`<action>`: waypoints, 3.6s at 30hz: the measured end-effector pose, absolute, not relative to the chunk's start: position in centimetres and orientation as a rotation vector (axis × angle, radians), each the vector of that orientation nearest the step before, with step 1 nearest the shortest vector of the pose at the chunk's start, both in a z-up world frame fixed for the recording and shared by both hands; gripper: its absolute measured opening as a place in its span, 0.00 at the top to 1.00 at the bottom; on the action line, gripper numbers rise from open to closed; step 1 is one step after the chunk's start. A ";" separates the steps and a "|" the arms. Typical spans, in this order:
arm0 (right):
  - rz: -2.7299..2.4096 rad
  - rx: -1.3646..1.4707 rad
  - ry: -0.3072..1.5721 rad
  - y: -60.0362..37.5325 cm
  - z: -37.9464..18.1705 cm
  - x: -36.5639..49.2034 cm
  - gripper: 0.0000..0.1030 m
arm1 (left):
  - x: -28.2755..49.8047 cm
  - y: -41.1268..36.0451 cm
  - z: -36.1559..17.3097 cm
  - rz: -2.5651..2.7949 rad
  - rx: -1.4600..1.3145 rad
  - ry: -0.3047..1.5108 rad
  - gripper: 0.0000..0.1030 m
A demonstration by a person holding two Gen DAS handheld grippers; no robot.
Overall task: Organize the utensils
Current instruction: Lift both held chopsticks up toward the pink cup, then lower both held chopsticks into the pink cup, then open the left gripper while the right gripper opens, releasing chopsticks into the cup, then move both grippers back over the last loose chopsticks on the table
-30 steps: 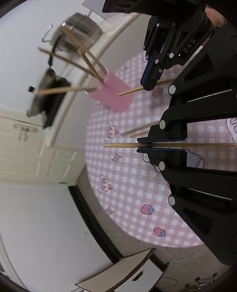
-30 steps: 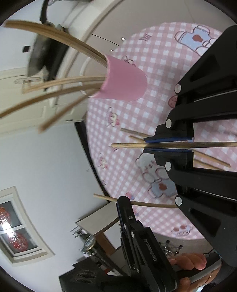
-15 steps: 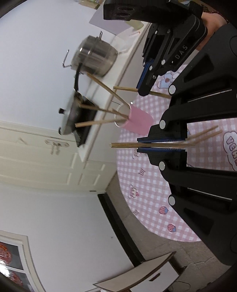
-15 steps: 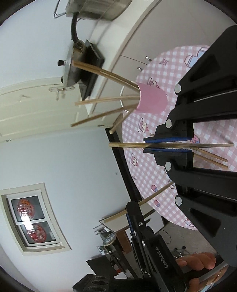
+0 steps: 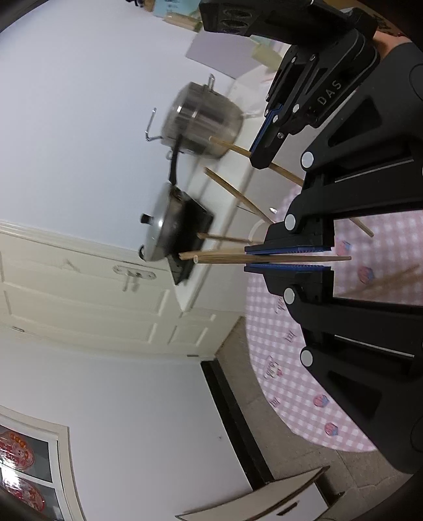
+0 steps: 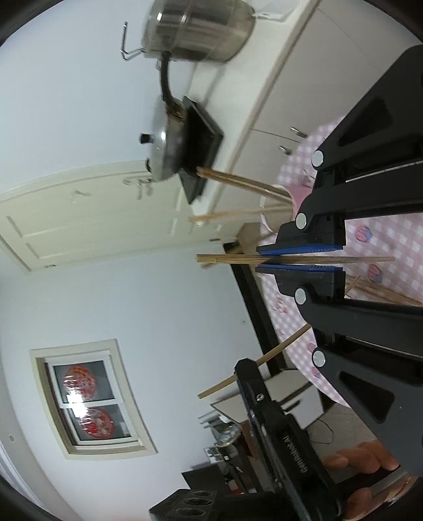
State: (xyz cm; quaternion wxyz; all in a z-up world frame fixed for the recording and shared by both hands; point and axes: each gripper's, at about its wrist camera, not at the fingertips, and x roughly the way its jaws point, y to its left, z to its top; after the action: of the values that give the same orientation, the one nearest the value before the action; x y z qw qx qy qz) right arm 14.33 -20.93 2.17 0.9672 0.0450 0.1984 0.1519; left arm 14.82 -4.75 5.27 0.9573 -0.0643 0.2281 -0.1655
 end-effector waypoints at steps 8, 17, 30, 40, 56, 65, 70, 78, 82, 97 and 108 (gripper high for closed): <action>0.260 0.073 0.328 -22.2 4.0 15.8 0.96 | 17.0 -8.5 6.9 -0.343 -0.107 0.410 0.95; 0.243 0.072 0.227 -23.2 6.4 18.1 0.96 | 19.8 -11.0 9.0 -0.320 -0.114 0.325 0.95; 0.218 0.082 0.180 -24.5 5.8 21.8 0.96 | 24.0 -11.9 7.9 -0.279 -0.140 0.318 0.95; 0.256 0.089 0.227 -25.2 3.5 23.3 0.96 | 25.0 -12.6 5.0 -0.289 -0.109 0.364 0.95; 0.316 0.076 0.362 -24.6 -0.4 23.7 0.96 | 24.4 -12.8 3.7 -0.318 -0.034 0.380 0.95; 0.321 0.092 0.421 -24.5 -1.9 23.9 0.94 | 24.5 -12.5 3.8 -0.317 -0.029 0.406 0.91; 0.337 0.116 0.451 -24.5 -2.2 23.9 0.93 | 24.2 -11.9 3.8 -0.324 -0.055 0.399 0.41; 0.342 0.132 0.469 -24.2 -2.2 23.4 0.92 | 23.8 -11.5 4.0 -0.320 -0.050 0.413 0.41; 0.340 0.129 0.470 -23.9 -2.0 22.9 0.77 | 23.4 -10.6 4.1 -0.315 -0.063 0.423 0.41; 0.329 0.118 0.452 -22.2 -0.8 19.2 0.70 | 19.8 -5.4 2.6 -0.224 -0.018 0.507 0.40; 0.396 0.056 0.558 -18.1 -4.0 17.7 0.70 | 19.4 -1.4 -3.6 -0.179 -0.007 0.752 0.40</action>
State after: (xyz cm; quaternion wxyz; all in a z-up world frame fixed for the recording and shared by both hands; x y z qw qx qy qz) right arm 17.66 -18.06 -4.04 0.9417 0.0275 0.2735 0.1939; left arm 19.44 -1.41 -3.60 0.9263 -0.0034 0.3665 -0.0871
